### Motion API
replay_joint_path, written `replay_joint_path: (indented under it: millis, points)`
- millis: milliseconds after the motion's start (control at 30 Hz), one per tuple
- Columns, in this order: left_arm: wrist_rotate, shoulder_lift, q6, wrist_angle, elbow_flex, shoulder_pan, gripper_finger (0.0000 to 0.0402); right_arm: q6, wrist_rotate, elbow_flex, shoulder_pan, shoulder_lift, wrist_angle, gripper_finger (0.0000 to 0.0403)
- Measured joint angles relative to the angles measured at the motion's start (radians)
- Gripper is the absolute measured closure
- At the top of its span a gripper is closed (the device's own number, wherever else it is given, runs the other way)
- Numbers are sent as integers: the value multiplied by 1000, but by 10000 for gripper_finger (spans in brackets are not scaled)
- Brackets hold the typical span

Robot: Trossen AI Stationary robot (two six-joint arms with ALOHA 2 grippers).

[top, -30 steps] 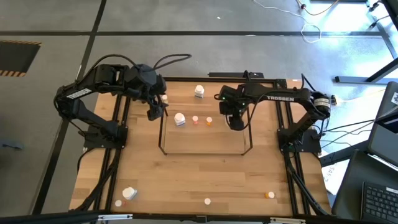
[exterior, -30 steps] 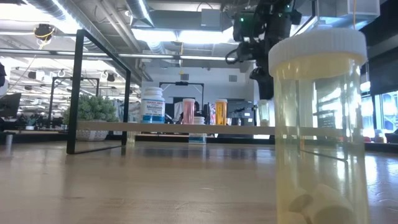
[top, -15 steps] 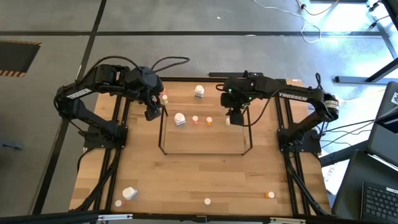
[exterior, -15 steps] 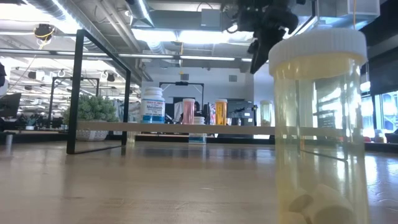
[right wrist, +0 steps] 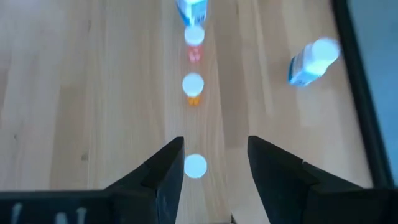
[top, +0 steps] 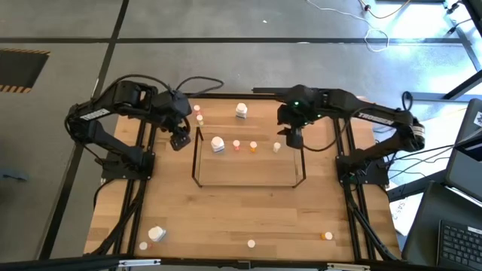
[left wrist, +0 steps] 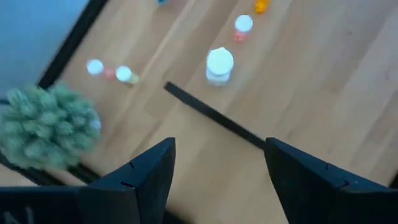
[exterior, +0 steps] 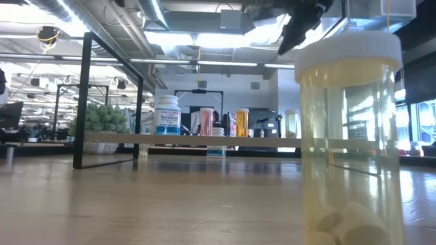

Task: Pick and place medicine bottles onto shelf by color
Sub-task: Put the bottom white pill bottle on the shelf aligned with the white pill bottle

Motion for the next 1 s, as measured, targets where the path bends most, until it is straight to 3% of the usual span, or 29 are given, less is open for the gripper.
replay_joint_path:
  millis: [400,667,1000]
  points:
    - [5,-1,-434,5,-67,-267,160,-50,-3,0,0,-82,41,224]
    - [5,-1,-753,4,-146,-437,160,-107,-159,0,0,-88,47,224]
    - [70,-1,-1061,5,-240,-633,160,-115,-185,0,0,-90,47,224]
